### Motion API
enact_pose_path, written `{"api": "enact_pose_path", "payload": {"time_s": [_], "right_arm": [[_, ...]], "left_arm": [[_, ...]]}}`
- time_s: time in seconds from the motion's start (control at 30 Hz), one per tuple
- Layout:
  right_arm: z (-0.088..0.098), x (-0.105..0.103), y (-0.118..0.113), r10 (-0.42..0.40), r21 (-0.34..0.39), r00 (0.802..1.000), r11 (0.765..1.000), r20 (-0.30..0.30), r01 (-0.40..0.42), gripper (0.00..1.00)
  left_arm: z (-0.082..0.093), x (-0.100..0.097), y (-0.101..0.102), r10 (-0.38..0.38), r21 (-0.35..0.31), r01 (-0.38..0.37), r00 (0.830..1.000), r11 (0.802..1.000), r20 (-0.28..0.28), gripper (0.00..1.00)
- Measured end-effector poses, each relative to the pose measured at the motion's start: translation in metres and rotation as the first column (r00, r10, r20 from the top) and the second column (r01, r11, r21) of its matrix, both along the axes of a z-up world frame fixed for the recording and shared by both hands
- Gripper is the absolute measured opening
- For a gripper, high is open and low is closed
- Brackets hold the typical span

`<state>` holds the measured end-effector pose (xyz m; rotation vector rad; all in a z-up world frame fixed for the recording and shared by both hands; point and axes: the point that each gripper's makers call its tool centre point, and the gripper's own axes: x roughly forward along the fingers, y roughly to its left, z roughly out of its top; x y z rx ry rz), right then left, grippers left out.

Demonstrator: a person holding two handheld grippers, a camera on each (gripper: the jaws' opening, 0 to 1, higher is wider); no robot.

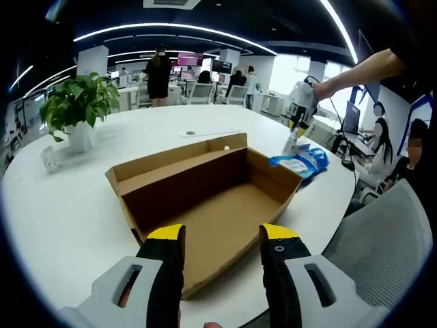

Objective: Operate the shoe box by opening the lid, removing the specified soft item, and placing it in the target area until the item is outside and the box remains undamaged.

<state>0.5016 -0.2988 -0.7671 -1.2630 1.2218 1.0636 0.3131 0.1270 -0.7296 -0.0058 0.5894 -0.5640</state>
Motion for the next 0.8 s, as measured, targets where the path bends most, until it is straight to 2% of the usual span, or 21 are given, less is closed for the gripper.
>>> {"api": "enact_pose_path", "payload": {"time_s": [0.8], "right_arm": [[-0.003,0.002,0.012,0.044,0.003,0.999,0.999,-0.004,-0.044,0.17]], "left_arm": [[-0.001,0.0,0.0,0.001,-0.007,-0.001,1.0,1.0,-0.001,0.44]]}}
